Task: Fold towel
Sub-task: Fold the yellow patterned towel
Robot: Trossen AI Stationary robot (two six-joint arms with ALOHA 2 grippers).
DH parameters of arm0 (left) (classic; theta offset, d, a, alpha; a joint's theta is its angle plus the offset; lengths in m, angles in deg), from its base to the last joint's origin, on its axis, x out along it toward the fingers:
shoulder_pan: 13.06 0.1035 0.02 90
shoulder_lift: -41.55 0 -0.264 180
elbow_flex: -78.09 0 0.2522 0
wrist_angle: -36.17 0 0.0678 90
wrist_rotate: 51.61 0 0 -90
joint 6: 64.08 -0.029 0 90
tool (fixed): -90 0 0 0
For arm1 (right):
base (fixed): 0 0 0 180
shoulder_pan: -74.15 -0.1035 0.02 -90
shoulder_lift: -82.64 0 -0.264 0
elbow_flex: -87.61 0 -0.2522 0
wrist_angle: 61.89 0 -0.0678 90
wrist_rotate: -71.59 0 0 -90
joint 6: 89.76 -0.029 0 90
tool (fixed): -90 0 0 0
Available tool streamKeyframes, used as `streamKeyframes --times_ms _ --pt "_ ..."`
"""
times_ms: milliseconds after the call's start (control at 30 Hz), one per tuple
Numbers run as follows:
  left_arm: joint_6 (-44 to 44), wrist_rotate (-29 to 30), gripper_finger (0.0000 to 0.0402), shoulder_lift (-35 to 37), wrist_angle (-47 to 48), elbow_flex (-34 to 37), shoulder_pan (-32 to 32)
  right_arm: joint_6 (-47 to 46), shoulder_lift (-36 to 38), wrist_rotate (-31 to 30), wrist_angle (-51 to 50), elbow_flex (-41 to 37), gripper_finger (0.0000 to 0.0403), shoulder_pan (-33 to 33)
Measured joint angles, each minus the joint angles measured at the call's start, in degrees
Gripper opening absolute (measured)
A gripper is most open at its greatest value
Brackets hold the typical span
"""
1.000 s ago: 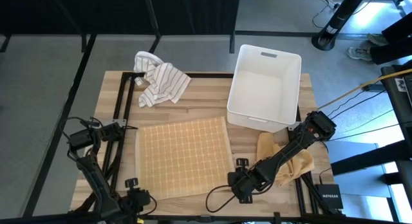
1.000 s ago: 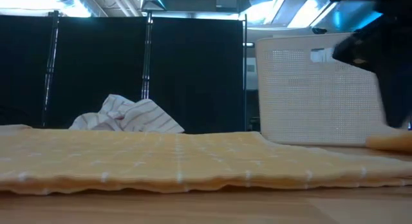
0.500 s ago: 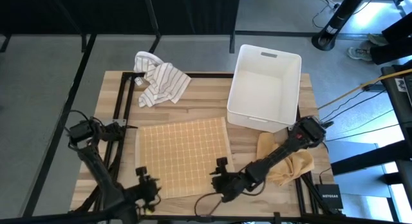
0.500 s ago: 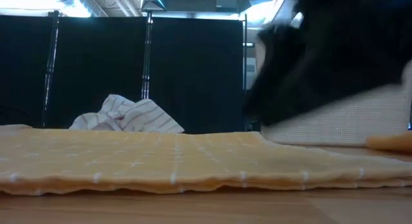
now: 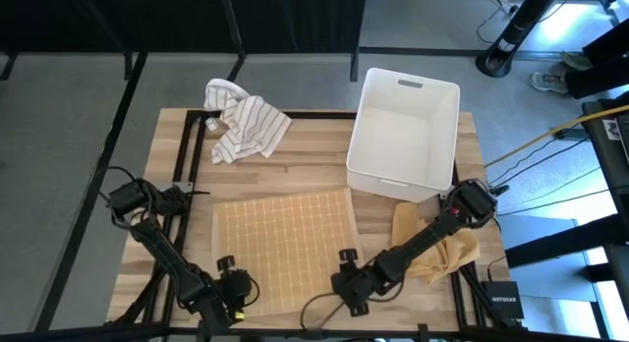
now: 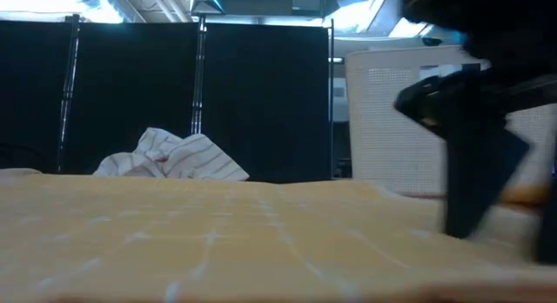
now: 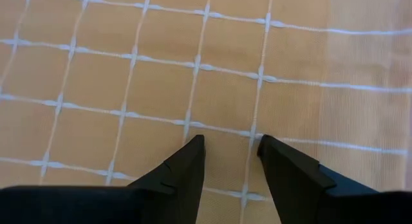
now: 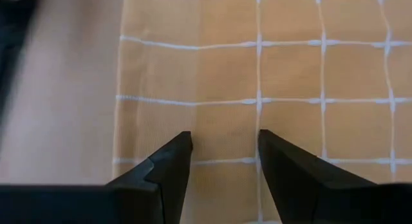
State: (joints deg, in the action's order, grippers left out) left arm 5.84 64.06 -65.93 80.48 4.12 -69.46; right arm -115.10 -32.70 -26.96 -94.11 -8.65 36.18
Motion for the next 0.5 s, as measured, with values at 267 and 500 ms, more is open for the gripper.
streamKeyframes --times_ms 267,500 --pt "-4.82 -3.52 0.0148 5.29 9.43 -5.16 1.61 1.34 8.82 -1.9 -8.18 1.26 0.0186 -1.23" --pt "-7.75 5.65 0.0148 10.05 21.0 -5.55 2.38 5.75 15.19 -14.32 -12.7 2.3 0.0186 0.01"
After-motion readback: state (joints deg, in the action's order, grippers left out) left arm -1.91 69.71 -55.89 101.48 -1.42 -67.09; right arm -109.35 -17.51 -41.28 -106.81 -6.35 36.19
